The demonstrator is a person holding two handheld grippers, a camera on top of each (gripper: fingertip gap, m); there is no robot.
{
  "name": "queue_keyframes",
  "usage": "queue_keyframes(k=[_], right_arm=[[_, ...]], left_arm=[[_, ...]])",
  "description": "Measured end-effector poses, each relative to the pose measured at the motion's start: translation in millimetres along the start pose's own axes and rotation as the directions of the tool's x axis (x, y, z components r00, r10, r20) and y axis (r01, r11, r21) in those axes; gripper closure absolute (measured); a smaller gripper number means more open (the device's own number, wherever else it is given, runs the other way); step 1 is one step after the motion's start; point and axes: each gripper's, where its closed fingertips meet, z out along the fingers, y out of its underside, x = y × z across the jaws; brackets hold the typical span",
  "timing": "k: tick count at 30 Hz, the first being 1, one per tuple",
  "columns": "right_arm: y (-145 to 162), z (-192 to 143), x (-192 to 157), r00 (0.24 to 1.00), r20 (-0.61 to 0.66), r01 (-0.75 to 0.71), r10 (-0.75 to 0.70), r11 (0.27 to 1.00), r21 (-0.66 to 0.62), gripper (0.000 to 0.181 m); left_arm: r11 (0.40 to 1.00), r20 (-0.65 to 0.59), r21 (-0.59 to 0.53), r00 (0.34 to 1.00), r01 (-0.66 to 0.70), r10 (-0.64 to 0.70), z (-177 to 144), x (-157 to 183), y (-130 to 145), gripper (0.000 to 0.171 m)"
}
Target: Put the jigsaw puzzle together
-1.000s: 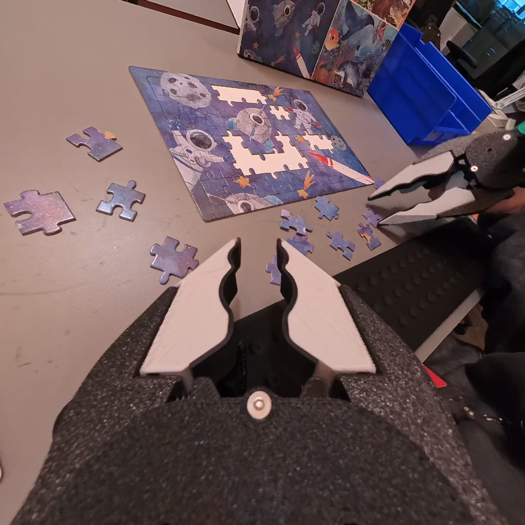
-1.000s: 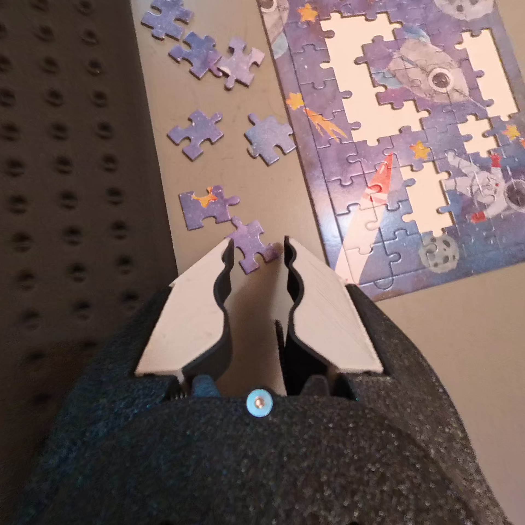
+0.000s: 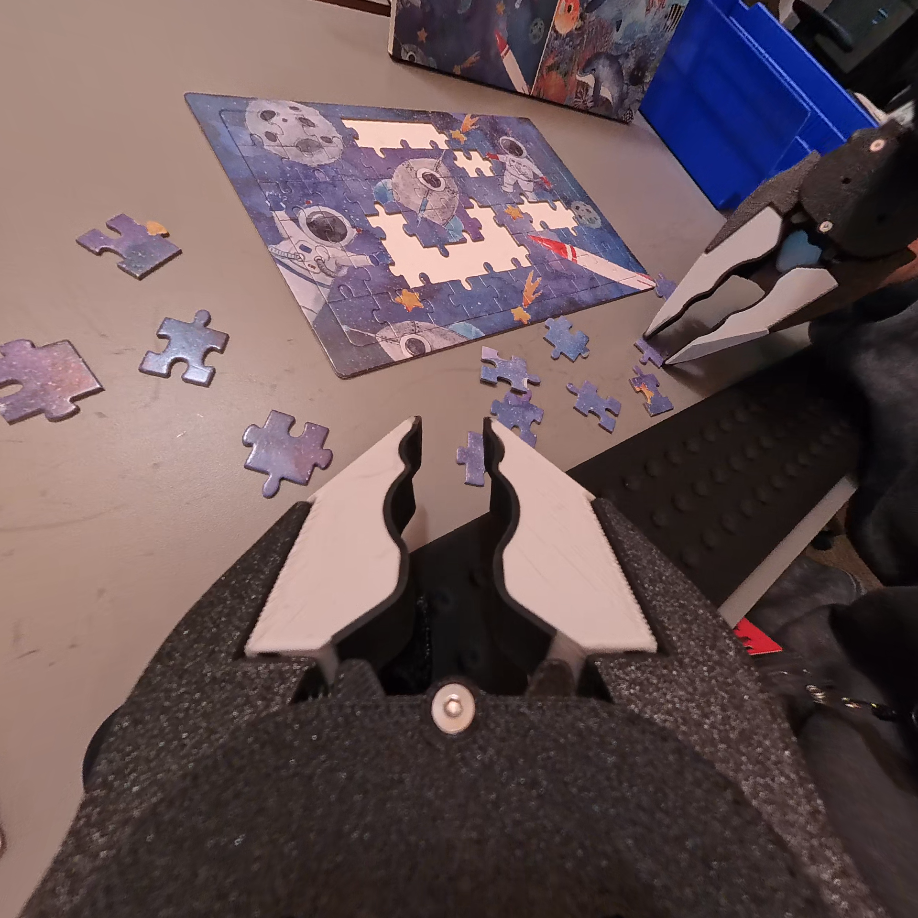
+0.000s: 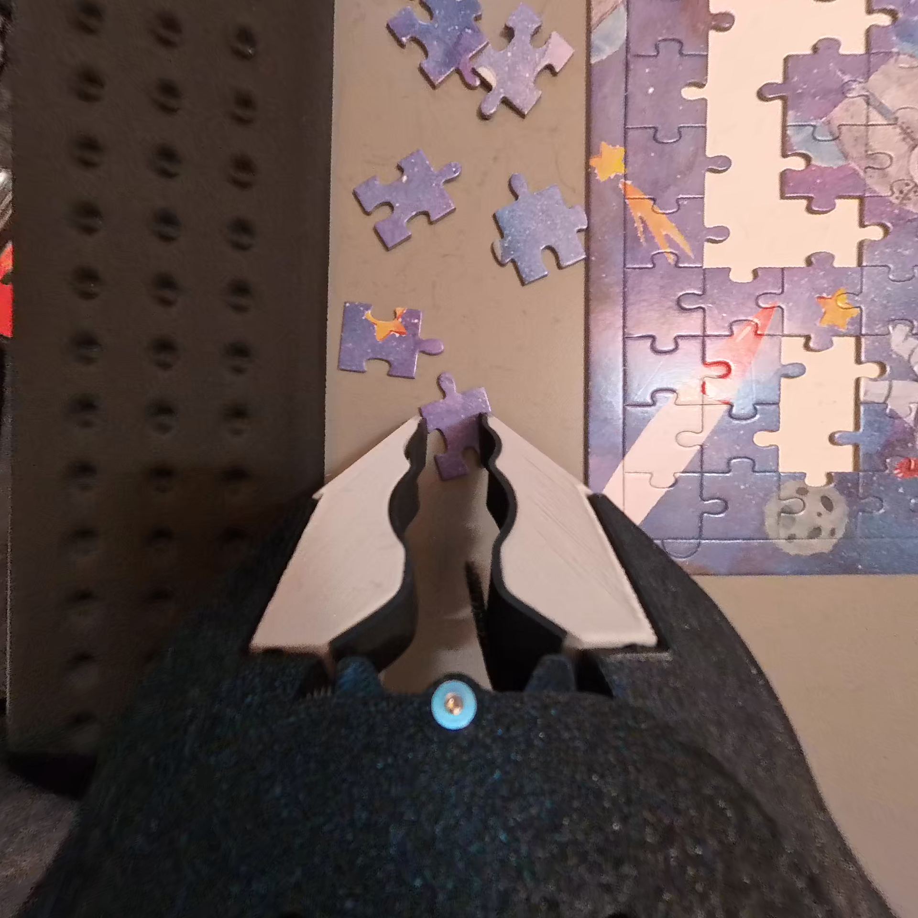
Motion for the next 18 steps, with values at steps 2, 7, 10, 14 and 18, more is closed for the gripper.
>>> queue_keyframes(k=[2, 7, 10, 14, 18], right_arm=[[-2, -3, -1, 0.999, -0.04, 0.001, -0.001, 1.0, 0.015, 0.161], [-34, -23, -4, 0.989, -0.145, 0.03, -0.012, 0.991, 0.127, 0.161], [-66, -36, -10, 0.981, -0.19, 0.087, -0.048, 0.976, 0.198, 0.161], [-105, -47, -24, 0.975, -0.199, 0.155, -0.101, 0.948, 0.278, 0.161], [-124, -48, -33, 0.97, -0.199, 0.197, -0.141, 0.935, 0.296, 0.161]], left_arm=[[1.0, -0.012, 0.005, 1.0, 0.004, -0.004, 1, 4, -2, 0.147], [0.991, -0.226, 0.009, 0.966, 0.134, -0.129, 18, 49, -20, 0.144], [0.968, -0.411, -0.042, 0.879, 0.247, -0.243, 33, 89, -32, 0.133], [0.953, -0.559, -0.131, 0.774, 0.272, -0.297, 44, 132, -35, 0.131], [0.926, -0.614, -0.172, 0.698, 0.337, -0.368, 48, 142, -39, 0.151]])
